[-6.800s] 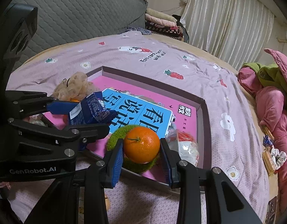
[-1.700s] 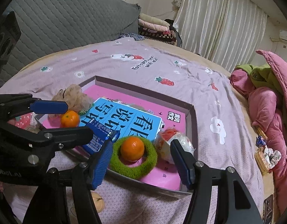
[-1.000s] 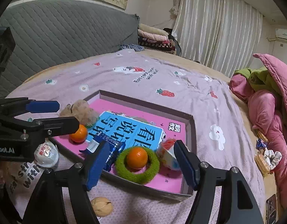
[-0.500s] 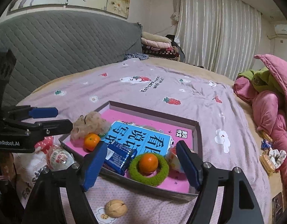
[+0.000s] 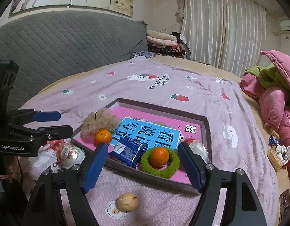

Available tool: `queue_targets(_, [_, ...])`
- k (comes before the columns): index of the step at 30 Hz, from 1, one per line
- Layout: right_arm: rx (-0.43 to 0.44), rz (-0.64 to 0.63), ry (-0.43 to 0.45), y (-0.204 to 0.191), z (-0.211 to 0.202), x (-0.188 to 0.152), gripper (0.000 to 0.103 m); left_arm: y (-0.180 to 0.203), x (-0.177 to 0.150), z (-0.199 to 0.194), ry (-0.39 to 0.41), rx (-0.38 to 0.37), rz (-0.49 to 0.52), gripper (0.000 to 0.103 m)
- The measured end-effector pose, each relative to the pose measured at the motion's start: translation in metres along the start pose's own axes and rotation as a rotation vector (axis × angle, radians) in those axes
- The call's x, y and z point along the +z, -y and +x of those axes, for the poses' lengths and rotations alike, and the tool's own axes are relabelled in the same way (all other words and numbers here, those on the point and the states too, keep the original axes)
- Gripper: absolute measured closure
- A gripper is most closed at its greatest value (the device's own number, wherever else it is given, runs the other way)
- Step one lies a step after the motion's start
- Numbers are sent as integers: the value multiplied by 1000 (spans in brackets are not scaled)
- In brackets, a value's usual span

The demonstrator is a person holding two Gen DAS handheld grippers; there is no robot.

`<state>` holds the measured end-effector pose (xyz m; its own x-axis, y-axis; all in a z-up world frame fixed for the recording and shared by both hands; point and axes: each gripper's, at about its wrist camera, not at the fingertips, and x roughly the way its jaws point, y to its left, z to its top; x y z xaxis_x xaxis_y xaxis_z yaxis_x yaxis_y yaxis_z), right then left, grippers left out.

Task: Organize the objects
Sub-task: 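Withdraw both open tools from the tray toward the bag and walnut beside it, then close the left tool on the red-filled bag while the right tool grips the walnut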

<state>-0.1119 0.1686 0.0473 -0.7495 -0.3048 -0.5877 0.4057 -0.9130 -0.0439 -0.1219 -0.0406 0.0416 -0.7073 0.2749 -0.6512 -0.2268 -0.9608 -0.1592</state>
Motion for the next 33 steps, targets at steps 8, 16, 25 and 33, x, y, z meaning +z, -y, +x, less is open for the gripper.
queue_targets(8, [14, -16, -27, -5, -3, -11, 27, -2, -9, 0, -19, -3, 8, 27])
queue_targets(16, [26, -21, -50, -9, -5, -23, 27, -6, -22, 0, -38, 4, 15, 27])
queue_targets(25, [42, -17, -95, -8, -1, -34, 27, -9, -34, 2, -69, 8, 31, 27])
queue_targets(33, [56, -16, -131, -9, 2, -46, 27, -12, -41, 6, -96, 11, 35, 27])
